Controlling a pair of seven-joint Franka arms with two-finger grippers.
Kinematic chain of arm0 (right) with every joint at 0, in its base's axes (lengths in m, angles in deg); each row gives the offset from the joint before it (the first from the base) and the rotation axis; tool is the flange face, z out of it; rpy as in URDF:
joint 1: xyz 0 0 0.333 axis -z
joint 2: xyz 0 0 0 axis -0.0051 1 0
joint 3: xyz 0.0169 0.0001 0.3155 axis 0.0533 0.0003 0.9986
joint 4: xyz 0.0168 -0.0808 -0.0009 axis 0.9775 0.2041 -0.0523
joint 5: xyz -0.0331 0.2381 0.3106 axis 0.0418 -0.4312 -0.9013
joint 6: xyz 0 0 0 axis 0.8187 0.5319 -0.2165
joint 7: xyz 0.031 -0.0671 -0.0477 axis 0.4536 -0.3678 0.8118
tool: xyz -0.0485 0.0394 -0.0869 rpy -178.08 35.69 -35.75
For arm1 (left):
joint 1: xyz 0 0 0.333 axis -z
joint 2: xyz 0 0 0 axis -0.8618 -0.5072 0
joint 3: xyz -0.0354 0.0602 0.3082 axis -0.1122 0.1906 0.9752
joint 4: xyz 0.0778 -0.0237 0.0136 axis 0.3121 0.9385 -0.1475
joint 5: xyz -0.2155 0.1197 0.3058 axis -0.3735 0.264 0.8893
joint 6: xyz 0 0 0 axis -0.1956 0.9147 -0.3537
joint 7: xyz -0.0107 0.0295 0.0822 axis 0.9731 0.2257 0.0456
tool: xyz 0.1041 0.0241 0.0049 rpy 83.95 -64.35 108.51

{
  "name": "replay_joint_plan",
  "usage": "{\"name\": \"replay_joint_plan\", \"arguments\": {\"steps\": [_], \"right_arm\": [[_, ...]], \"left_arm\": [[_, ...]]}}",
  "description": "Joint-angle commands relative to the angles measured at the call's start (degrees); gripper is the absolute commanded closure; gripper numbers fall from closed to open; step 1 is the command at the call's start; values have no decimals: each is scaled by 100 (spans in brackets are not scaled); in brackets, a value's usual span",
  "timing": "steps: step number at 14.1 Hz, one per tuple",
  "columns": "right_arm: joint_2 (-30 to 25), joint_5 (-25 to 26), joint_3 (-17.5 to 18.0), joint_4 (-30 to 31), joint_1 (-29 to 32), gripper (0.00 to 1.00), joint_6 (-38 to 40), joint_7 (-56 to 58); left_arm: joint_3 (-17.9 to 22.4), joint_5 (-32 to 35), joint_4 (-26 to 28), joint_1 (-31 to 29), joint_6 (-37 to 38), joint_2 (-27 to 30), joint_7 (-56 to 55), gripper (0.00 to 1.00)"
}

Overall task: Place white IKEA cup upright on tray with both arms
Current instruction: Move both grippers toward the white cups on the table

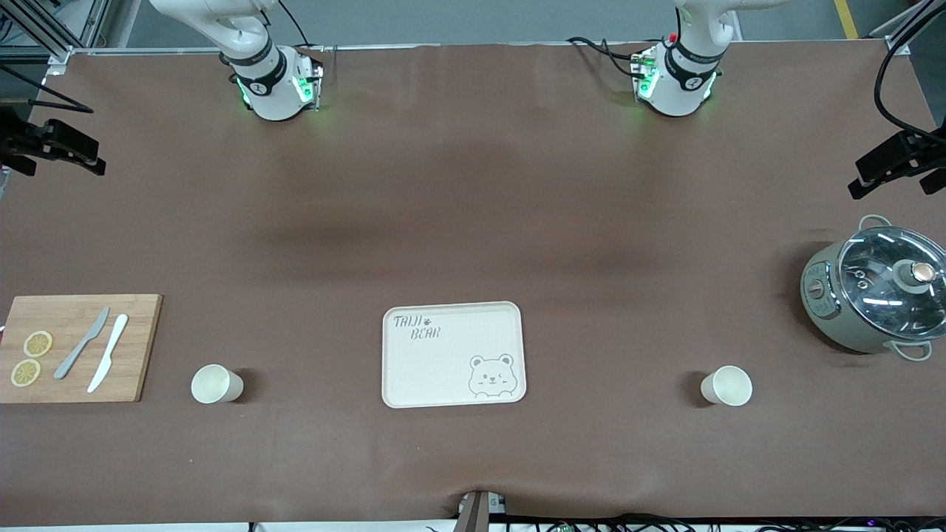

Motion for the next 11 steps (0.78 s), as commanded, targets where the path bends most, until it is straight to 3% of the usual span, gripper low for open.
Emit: {"name": "replay_joint_plan", "arguments": {"steps": [1,6,11], "right_arm": [[-12,97,-3,-8,-43,0,47,-42],[-12,88,-3,-16,-43,0,30,-77],[-3,97,-3,-16,-34,0,39,-24]], "left_arm": [[-18,-43,-70,-47,105,32,86,0],[-27,-42,0,-47,114,-108,-10,0],[-27,-25,229,-38,18,-661,87,0]]}}
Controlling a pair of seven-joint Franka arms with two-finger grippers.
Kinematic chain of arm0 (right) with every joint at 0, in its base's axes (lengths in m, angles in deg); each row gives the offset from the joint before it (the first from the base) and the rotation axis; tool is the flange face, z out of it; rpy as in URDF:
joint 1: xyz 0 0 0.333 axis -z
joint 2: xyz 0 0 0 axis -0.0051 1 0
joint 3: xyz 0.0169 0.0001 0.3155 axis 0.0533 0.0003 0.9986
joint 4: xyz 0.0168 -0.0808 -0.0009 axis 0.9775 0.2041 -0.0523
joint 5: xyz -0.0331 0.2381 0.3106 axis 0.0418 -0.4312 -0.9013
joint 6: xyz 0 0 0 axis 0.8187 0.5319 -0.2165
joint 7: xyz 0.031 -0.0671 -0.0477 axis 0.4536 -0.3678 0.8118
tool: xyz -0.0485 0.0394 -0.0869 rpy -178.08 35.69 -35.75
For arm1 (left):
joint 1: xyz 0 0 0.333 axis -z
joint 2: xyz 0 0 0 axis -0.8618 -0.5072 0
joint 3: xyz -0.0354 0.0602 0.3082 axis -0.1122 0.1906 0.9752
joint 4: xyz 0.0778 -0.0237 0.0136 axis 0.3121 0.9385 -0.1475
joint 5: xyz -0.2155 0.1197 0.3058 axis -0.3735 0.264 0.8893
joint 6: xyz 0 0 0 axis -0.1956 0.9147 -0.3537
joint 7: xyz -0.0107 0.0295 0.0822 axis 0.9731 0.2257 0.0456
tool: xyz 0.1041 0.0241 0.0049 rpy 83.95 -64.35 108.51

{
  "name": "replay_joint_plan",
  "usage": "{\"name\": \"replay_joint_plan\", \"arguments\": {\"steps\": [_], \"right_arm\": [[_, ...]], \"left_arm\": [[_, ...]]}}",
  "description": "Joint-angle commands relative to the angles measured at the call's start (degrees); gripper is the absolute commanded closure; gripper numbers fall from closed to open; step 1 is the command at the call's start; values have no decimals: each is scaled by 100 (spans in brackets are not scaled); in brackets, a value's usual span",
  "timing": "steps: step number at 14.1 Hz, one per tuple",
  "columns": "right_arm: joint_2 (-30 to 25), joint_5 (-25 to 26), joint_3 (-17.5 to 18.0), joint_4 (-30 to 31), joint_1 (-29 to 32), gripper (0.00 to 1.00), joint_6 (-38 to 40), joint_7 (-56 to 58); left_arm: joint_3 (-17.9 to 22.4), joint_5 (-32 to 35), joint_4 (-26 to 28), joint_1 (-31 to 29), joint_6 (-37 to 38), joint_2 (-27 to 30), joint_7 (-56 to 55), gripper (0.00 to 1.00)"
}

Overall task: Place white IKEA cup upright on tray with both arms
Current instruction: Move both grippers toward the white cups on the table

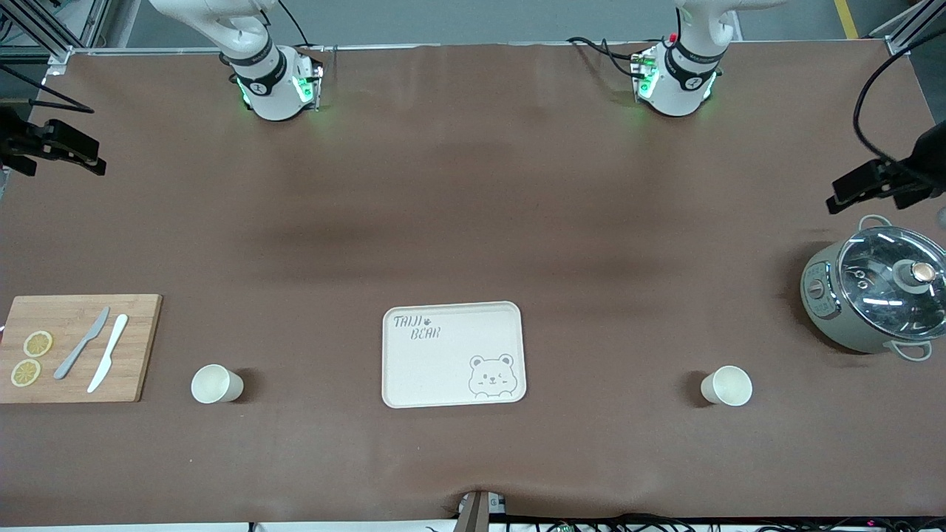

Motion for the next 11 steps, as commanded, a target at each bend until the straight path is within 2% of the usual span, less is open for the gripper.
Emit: {"name": "replay_joint_plan", "arguments": {"steps": [1,4,7,11], "right_arm": [[-3,97,-3,-8,-33,0,38,-24],[-3,97,-3,-17,-33,0,38,-24],[-12,149,-3,-43,-33,0,4,20],[-3,483,24,-25,-77,0,30,2]], "left_arm": [[-25,-25,-1,-38,-149,-382,87,0],[-25,149,-1,-38,-474,-751,96,0],[-25,362,-1,-30,-1106,-1164,96,0],[-25,511,-9,-56,-1889,-1595,253,0]]}}
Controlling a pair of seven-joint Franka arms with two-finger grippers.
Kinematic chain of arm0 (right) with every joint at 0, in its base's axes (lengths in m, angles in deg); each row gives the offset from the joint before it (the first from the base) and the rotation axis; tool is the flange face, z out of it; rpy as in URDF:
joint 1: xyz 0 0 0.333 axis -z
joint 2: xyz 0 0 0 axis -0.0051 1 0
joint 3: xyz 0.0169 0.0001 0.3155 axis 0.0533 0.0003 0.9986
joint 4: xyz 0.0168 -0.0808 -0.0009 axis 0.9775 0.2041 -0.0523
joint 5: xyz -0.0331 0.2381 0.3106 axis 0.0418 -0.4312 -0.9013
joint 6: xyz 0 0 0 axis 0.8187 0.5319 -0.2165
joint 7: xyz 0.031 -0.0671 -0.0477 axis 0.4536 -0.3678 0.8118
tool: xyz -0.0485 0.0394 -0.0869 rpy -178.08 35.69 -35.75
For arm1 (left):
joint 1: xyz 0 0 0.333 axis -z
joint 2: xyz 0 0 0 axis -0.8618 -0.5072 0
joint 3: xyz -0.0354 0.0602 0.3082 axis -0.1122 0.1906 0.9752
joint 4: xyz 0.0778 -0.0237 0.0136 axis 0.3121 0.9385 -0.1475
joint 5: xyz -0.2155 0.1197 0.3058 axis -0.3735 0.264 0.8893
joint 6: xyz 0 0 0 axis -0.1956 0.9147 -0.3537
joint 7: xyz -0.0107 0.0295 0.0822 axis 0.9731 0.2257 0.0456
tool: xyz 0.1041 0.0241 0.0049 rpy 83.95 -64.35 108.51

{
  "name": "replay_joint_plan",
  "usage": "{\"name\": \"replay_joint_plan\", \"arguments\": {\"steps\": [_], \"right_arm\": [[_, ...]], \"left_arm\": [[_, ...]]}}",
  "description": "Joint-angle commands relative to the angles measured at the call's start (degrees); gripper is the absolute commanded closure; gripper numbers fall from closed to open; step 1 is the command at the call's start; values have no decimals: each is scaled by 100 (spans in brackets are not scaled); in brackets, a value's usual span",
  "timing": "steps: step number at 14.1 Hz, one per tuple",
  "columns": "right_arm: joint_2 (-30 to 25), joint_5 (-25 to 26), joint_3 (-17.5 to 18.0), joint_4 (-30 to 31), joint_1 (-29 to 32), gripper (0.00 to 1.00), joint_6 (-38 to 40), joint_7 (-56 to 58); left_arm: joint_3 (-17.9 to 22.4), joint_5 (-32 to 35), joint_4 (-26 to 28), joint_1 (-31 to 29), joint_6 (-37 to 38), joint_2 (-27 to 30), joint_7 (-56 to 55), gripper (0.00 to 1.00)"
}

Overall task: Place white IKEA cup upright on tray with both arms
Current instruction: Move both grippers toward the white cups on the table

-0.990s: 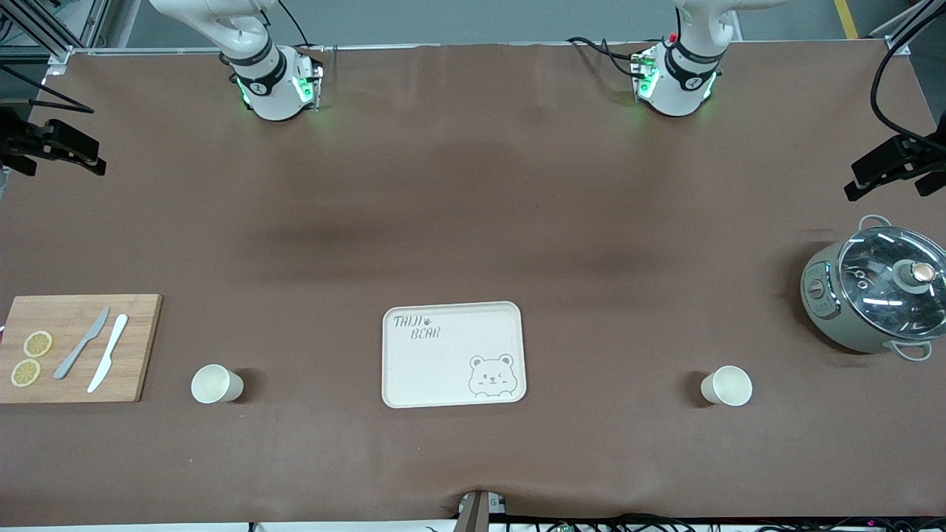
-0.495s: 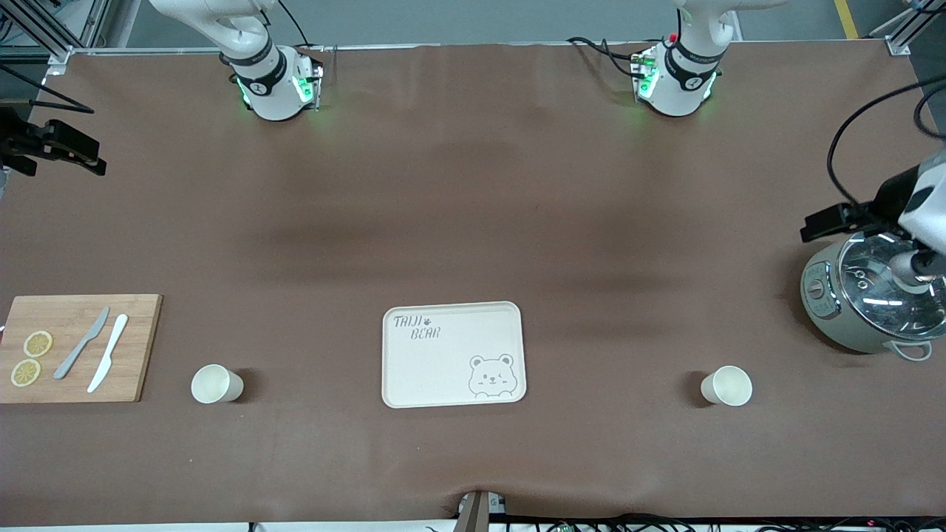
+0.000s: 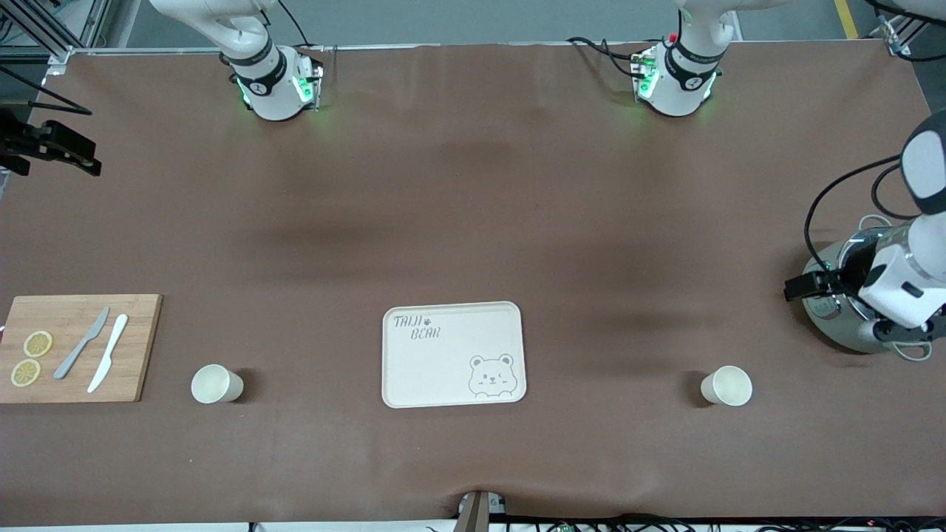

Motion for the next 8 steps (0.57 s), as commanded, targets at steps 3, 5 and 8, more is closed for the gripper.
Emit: {"name": "replay_joint_plan", "arguments": {"steps": [3,5,8], "right_arm": [[125,119,-20,-51,92,0,-33,249],[231,136,-20,-95,242,0,-120,680],[582,101,-2,-121,313,0,-524,796]], "left_arm": [[-28,188,-63,-81,-718,-431,628,0],[-28,196,-63,-46,-1123,-659,664,0],[-28,196,-63,-46,-1615,-976,664,0]]}}
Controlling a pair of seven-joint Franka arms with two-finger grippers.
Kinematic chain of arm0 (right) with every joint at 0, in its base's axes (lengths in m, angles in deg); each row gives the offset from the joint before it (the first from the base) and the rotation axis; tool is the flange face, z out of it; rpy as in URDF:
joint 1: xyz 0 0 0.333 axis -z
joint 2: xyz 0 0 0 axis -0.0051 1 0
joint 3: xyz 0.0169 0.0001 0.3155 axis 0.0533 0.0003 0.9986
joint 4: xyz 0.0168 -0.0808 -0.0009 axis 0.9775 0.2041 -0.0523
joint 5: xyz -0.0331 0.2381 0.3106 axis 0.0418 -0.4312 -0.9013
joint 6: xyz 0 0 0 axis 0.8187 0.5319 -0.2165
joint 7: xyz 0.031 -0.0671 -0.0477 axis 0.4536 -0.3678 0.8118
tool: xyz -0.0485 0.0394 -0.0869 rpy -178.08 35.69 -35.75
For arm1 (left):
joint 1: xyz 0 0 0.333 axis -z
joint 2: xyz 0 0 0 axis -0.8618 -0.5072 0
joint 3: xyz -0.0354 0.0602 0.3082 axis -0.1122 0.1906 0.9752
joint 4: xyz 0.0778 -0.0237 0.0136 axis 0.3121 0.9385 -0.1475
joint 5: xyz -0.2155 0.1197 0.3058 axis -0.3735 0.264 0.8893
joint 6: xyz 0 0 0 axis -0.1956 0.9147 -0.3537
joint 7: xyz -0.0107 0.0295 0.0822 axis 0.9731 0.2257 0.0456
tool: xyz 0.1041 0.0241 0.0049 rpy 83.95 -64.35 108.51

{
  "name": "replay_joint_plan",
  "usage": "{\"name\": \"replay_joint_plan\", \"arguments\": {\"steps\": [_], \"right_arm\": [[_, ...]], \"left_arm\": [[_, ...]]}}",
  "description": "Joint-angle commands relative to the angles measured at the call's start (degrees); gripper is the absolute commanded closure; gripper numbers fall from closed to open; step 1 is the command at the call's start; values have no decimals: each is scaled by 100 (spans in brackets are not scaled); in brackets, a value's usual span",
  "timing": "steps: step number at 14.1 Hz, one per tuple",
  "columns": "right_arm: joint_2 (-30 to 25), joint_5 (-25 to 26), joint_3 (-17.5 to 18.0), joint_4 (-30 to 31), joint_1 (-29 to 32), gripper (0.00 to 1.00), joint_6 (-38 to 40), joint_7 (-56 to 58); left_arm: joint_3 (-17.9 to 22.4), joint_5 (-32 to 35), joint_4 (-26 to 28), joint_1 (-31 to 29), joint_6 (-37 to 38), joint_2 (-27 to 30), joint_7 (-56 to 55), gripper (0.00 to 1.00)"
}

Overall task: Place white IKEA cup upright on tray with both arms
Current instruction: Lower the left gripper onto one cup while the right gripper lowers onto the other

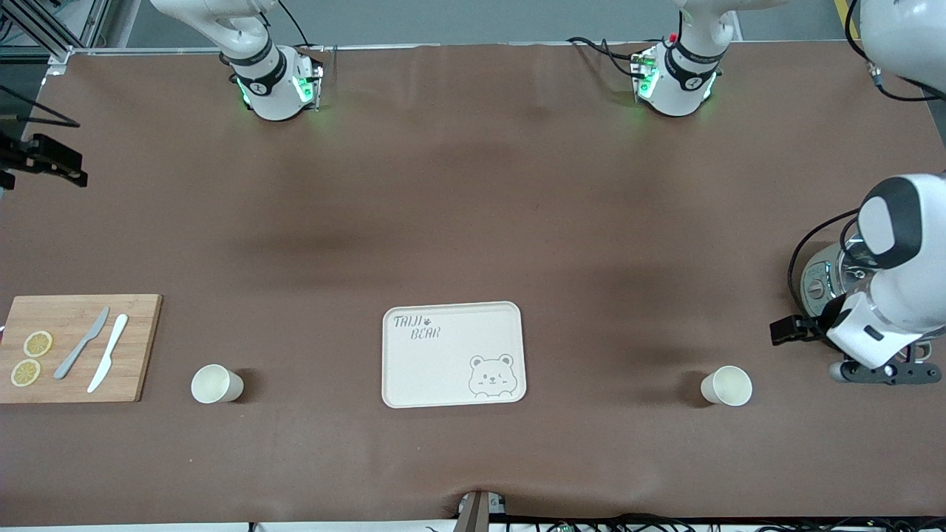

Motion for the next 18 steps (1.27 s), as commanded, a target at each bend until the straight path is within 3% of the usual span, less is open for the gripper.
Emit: {"name": "replay_joint_plan", "arguments": {"steps": [1,7,11,16,17,18], "right_arm": [[402,75,77,-133,19,0,-278,97],[1263,-391,95,-142,10,0,-1788,106],[1975,-601,86,-142,-17,0,-2378,-166],[2600,-496,86,-221,-69,0,-3125,-149],[2740,-496,86,-239,-60,0,-3336,-141],[2828,-496,86,-239,-52,0,-3468,-149]], "left_arm": [[-22,121,-63,-6,-411,-281,70,0],[-22,112,-28,-6,-1457,-957,61,0],[-22,112,121,-24,-1968,-1213,61,0],[-22,95,332,-24,-2689,-1494,-35,0],[-22,42,332,-24,-2698,-1512,-53,12],[-22,33,332,-24,-2698,-1521,-53,33]]}}
